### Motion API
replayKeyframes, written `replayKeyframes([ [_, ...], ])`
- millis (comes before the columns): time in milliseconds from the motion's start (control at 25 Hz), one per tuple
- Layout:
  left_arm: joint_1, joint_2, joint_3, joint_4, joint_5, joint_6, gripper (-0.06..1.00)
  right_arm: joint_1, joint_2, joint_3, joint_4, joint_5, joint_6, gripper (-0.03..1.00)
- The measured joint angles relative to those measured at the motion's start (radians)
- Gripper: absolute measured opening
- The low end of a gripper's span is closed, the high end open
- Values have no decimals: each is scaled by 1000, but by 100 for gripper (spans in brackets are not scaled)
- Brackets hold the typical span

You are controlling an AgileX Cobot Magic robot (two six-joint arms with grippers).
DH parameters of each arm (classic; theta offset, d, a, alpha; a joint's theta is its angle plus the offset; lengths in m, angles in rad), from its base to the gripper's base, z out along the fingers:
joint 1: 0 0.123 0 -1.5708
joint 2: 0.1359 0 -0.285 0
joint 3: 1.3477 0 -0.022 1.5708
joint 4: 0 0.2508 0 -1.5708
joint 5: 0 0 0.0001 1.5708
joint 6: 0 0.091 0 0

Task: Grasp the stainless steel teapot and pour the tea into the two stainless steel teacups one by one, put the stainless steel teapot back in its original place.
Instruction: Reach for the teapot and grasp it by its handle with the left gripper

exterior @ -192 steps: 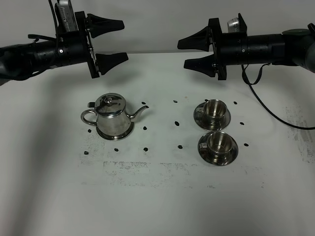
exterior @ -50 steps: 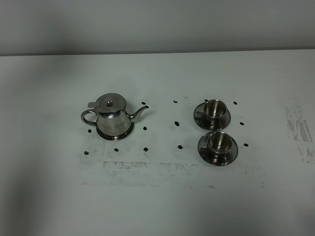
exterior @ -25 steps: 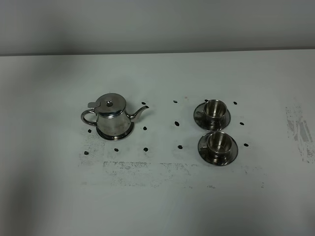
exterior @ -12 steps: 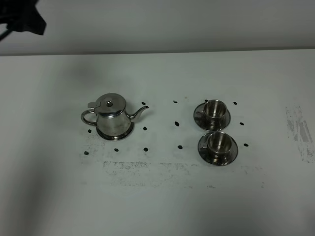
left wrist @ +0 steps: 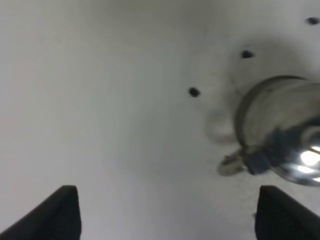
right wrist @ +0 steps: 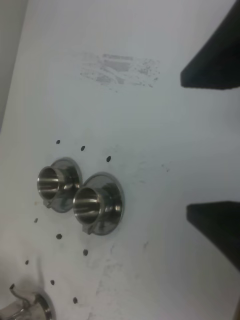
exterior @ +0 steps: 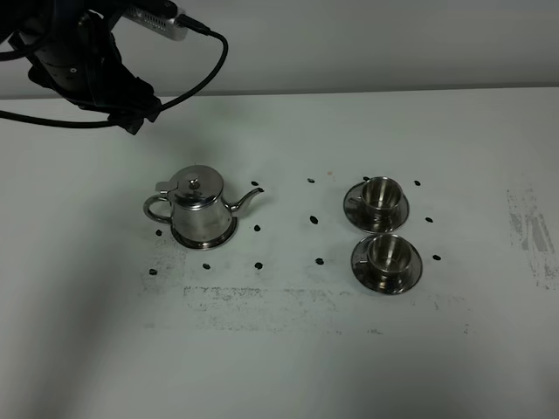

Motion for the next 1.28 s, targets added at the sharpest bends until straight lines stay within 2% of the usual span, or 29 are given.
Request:
replayKeyframes([
  [320, 0, 92, 0, 105, -50, -45, 68, 0, 0, 0, 0, 0, 0, 48],
  [520, 0, 138, 0, 133, -66, -46, 68, 0, 0, 0, 0, 0, 0, 48],
  [1280, -23, 187, 12, 82, -64, -52, 68, 0, 0, 0, 0, 0, 0, 48],
])
